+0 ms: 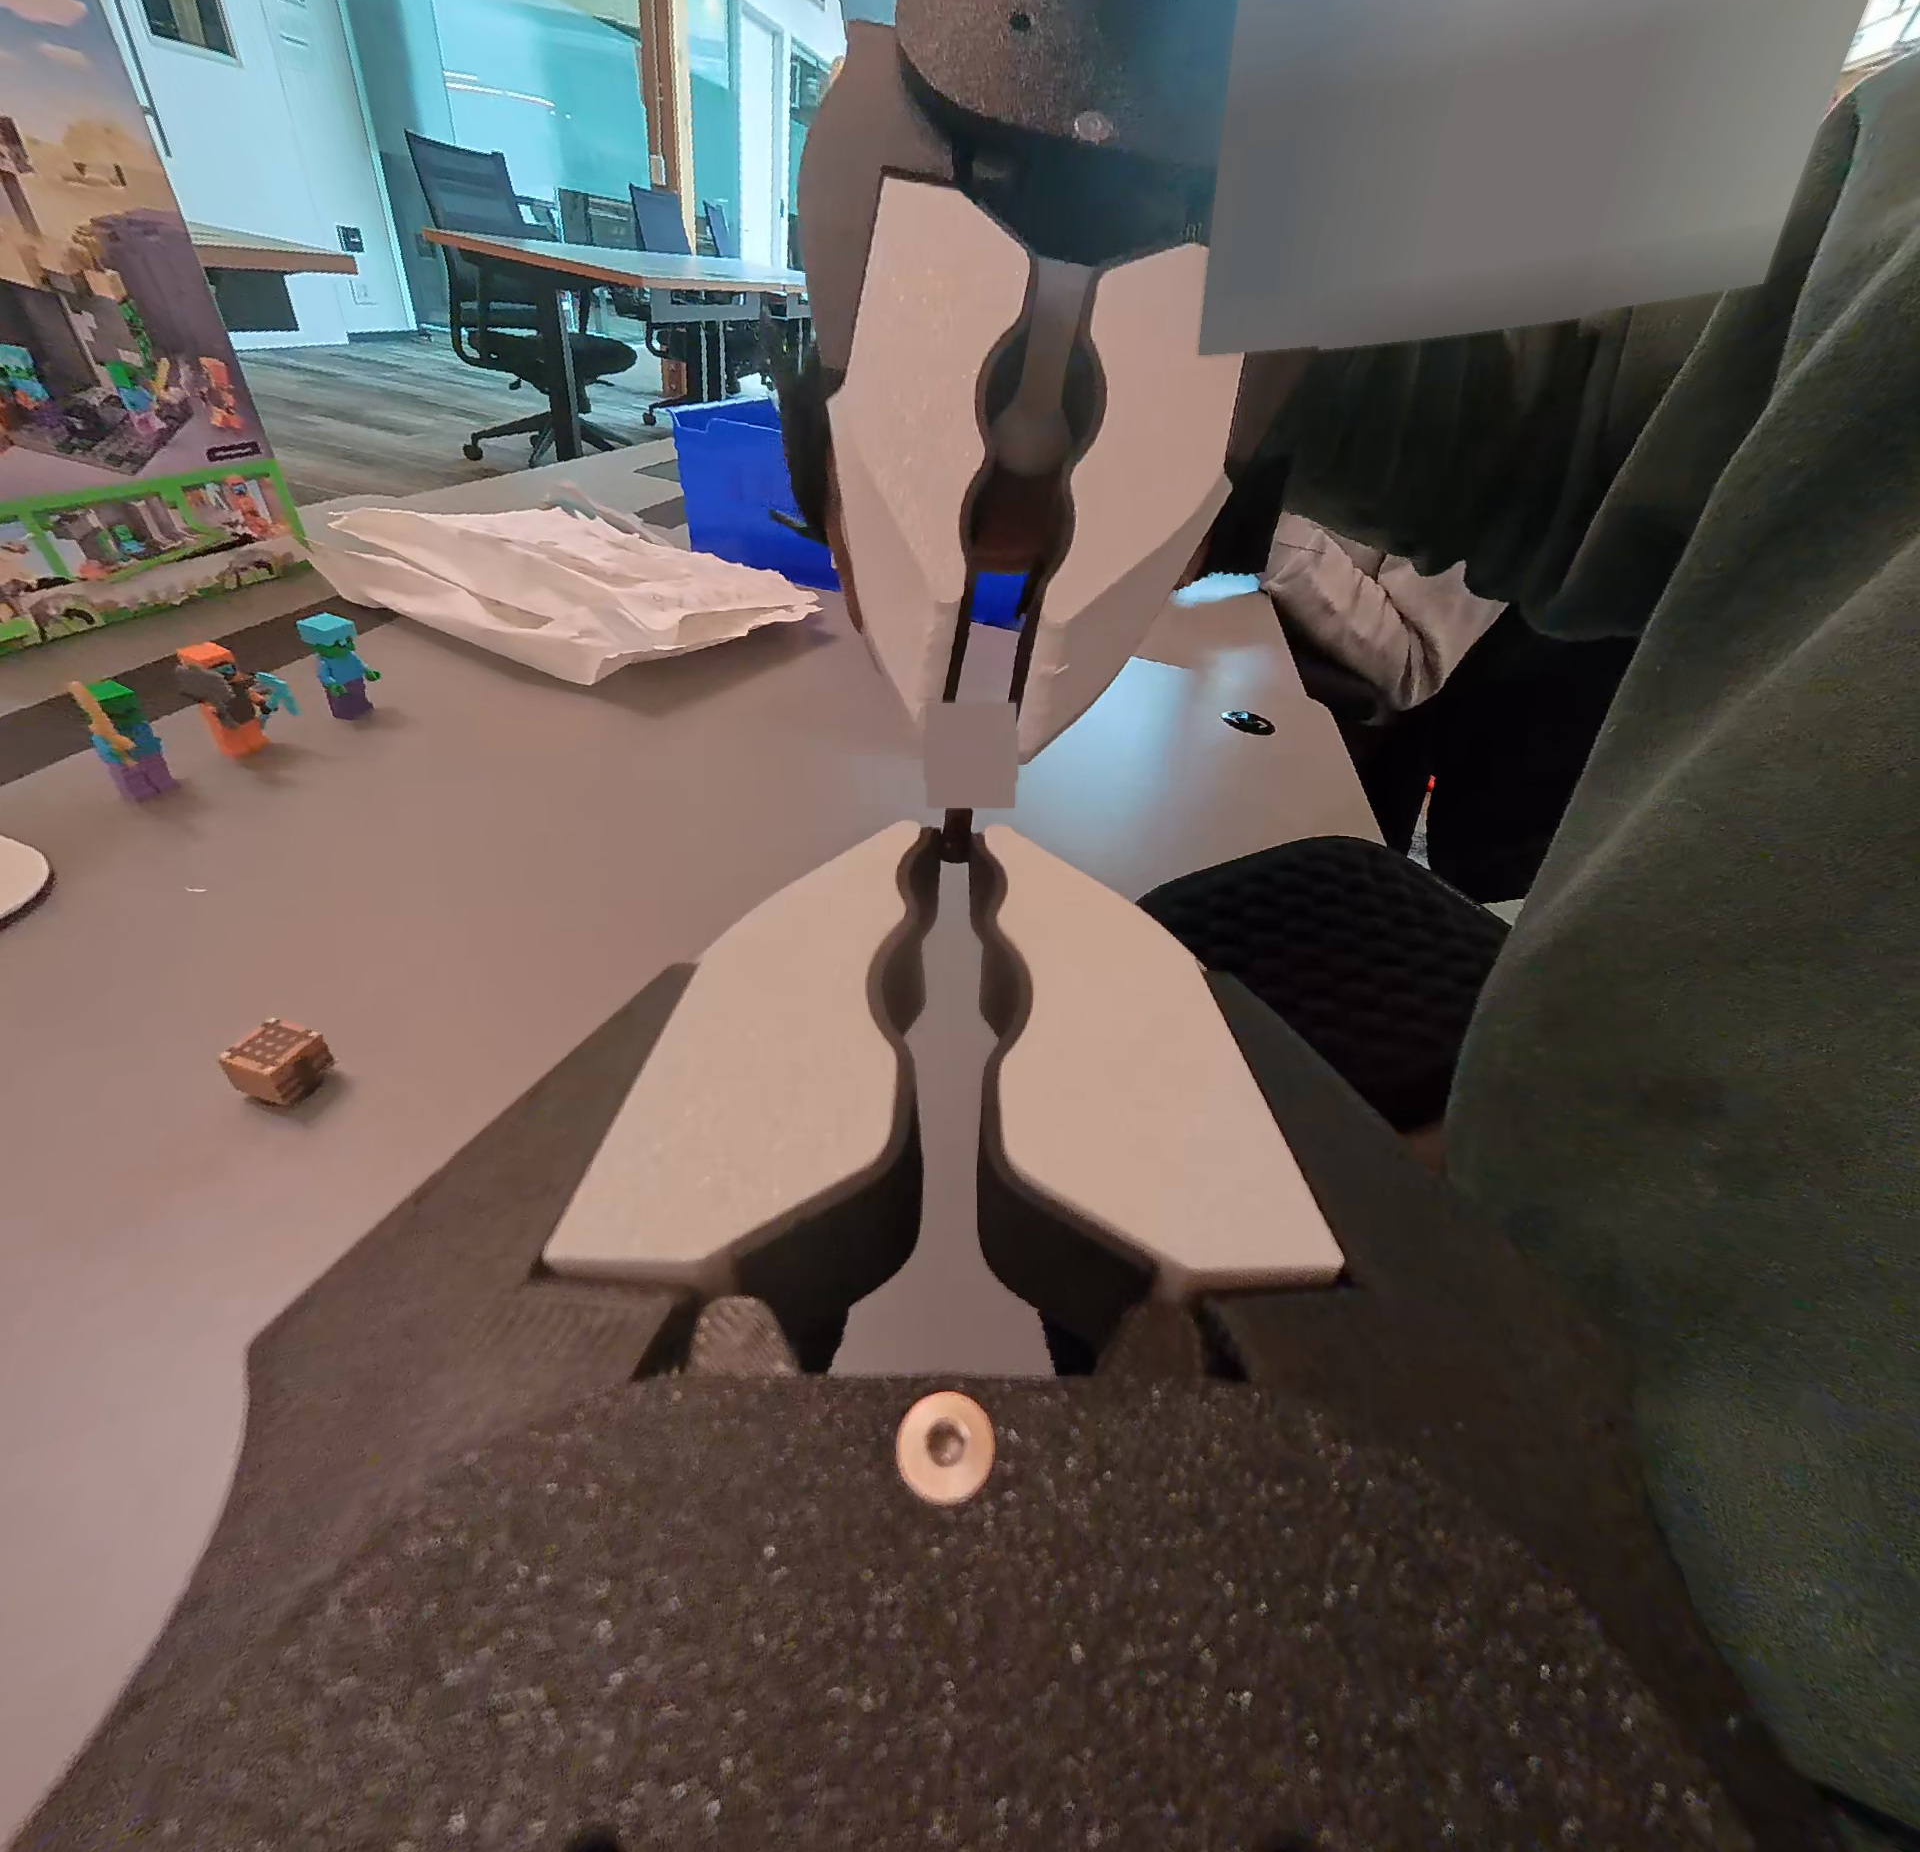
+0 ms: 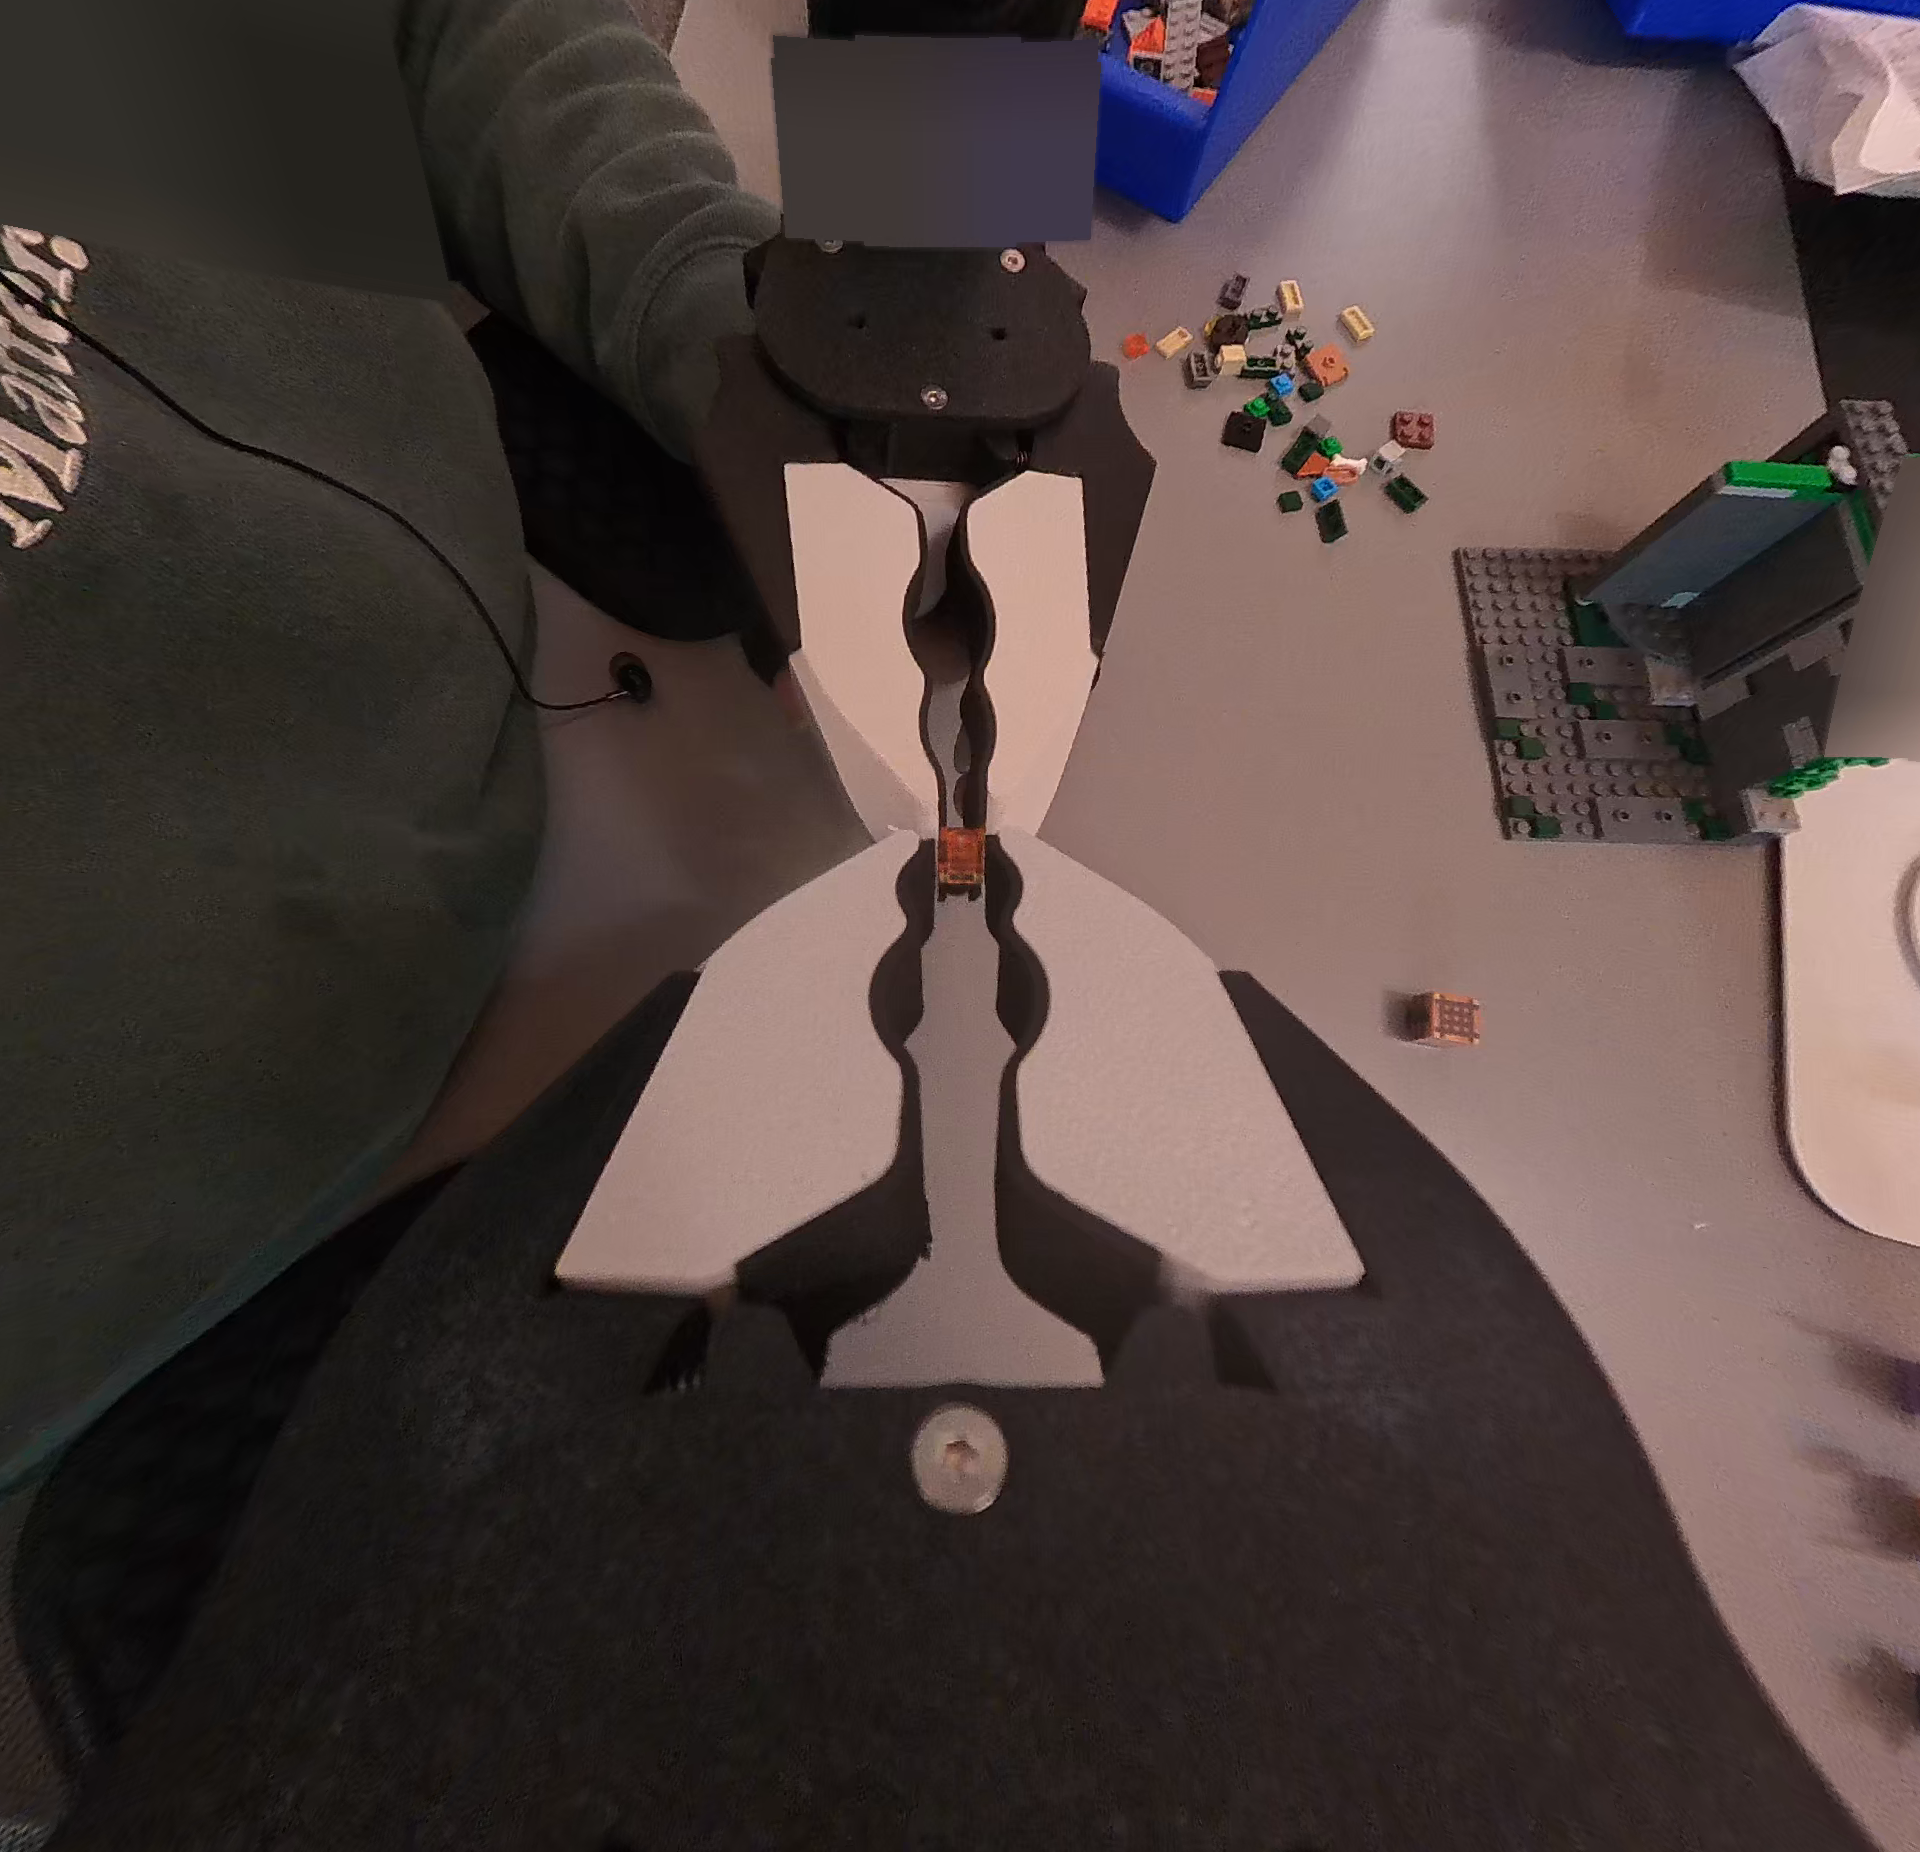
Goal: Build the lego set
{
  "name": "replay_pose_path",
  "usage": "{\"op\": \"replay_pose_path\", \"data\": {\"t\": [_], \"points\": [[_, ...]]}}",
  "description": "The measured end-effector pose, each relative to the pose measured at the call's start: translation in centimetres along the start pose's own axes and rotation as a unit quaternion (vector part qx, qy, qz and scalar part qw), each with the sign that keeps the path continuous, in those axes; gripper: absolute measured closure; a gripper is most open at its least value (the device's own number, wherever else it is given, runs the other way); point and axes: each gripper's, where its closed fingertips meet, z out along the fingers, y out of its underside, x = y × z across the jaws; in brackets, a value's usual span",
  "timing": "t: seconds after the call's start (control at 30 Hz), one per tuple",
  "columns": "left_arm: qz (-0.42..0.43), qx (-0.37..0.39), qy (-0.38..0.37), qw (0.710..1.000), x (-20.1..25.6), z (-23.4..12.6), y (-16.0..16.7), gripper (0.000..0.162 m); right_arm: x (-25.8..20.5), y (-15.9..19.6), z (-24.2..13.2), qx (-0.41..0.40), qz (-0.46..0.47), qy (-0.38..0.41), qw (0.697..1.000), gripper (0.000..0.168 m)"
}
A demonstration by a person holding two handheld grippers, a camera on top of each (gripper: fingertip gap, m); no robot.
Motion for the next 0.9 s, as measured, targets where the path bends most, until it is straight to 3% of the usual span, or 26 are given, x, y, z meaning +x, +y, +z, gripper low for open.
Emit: {"op": "replay_pose_path", "data": {"t": [0.9], "points": [[0.019,0.0,-0.001,1.0,0.62,-0.38,-0.54,0.157,-0.47,-0.54,-0.32,0.113,0.047,-0.02,0.992,0.161]]}}
